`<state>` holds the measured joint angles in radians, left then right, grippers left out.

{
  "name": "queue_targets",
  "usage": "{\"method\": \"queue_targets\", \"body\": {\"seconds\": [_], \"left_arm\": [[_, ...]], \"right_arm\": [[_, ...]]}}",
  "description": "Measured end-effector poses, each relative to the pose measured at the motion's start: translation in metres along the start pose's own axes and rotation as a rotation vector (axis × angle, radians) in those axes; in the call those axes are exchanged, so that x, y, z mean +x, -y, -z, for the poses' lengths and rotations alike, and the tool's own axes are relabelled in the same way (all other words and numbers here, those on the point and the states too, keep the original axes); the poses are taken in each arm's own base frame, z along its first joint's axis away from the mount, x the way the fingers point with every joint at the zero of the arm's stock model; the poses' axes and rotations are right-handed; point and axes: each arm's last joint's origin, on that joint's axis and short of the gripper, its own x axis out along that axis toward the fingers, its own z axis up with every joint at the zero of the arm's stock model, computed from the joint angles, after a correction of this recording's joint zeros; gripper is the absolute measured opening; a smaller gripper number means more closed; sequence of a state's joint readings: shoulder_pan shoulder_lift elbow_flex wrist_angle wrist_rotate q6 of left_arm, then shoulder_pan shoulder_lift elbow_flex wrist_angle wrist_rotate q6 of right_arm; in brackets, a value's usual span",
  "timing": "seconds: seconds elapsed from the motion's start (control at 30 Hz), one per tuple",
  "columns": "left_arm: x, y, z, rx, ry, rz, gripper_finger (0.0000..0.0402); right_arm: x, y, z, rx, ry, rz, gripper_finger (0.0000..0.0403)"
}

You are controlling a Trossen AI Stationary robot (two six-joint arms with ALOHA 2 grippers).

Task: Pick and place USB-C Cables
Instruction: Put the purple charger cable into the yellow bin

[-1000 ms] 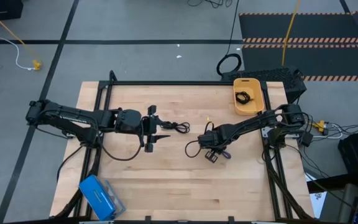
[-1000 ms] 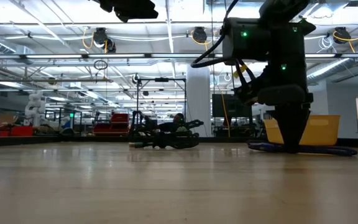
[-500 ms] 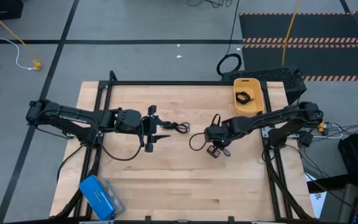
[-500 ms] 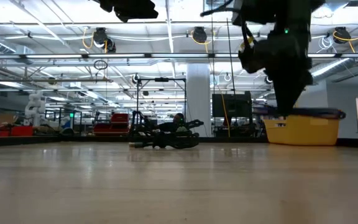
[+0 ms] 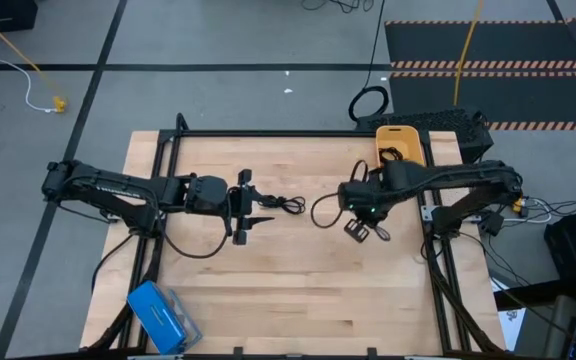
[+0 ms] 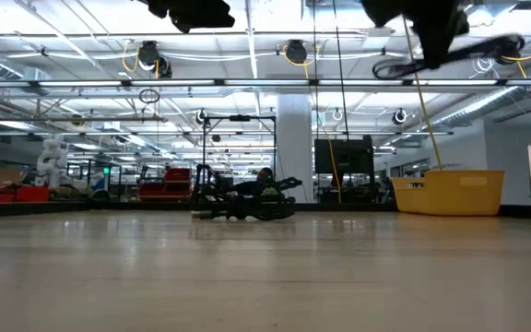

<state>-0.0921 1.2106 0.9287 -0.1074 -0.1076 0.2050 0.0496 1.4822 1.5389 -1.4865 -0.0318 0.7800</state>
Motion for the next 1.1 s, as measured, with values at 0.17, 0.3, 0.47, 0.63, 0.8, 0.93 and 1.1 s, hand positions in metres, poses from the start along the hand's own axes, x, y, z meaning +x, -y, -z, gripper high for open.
{"method": "queue_targets", "body": {"seconds": [0.17,0.3,0.47,0.63,0.8,0.93,1.1], "left_arm": [[0.0,0.0,-0.001,-0.001,0.009,-0.002,0.0189],[0.0,0.0,-0.001,-0.002,0.008,-0.002,0.0189],[0.0,0.0,-0.001,-0.002,0.008,-0.002,0.0189],[0.0,0.0,-0.001,-0.004,0.008,-0.001,0.0189],[0.0,0.0,-0.001,-0.006,0.007,-0.001,0.0189],[0.0,0.0,-0.001,-0.009,0.007,-0.001,0.0189],[0.0,0.0,-0.001,-0.009,0.007,-0.001,0.0189]], "right_arm": [[-0.039,0.012,-0.006,-0.005,0.041,-0.066,0.0015],[-0.059,0.019,-0.011,-0.032,0.079,-0.154,0.0015],[-0.066,0.025,-0.016,-0.046,0.054,-0.239,0.0015],[-0.069,0.029,-0.018,-0.063,0.078,-0.233,0.0015],[-0.069,0.031,-0.02,-0.074,0.141,-0.139,0.0015],[-0.069,0.031,-0.02,-0.086,0.145,-0.135,0.0015],[-0.069,0.035,-0.023,-0.065,0.147,-0.132,0.0015]]}}
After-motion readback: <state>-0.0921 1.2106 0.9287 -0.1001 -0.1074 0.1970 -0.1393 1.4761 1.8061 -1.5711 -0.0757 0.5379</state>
